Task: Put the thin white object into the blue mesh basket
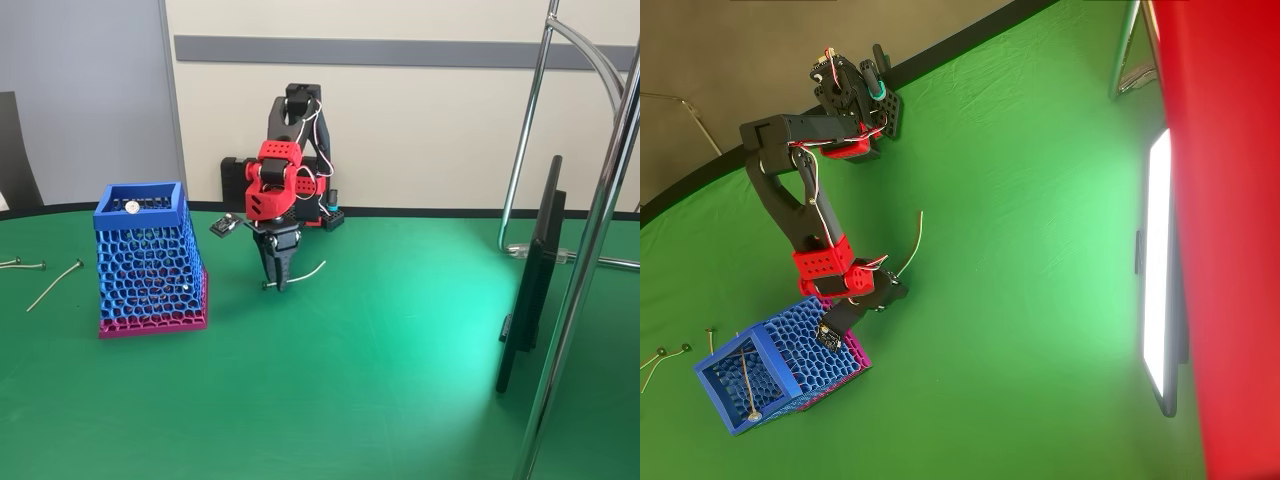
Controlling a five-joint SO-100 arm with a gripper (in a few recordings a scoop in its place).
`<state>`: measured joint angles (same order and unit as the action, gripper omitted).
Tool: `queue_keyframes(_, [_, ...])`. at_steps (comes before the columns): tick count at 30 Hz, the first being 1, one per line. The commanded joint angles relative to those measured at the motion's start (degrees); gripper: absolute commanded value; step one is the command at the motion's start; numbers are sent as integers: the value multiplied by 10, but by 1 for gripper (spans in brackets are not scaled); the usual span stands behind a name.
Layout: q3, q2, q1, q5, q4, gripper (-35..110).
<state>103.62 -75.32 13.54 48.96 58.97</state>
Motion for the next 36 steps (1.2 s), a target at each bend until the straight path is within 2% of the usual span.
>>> queue_keyframes(1, [-30,4,2,-4,12,16])
queue_keyframes(14, [-56,26,25,5,26,15])
queue_keyframes(24, [-76,37,33,5,41,6])
queue_keyframes(36, [-137,-15,26,-48,42,1])
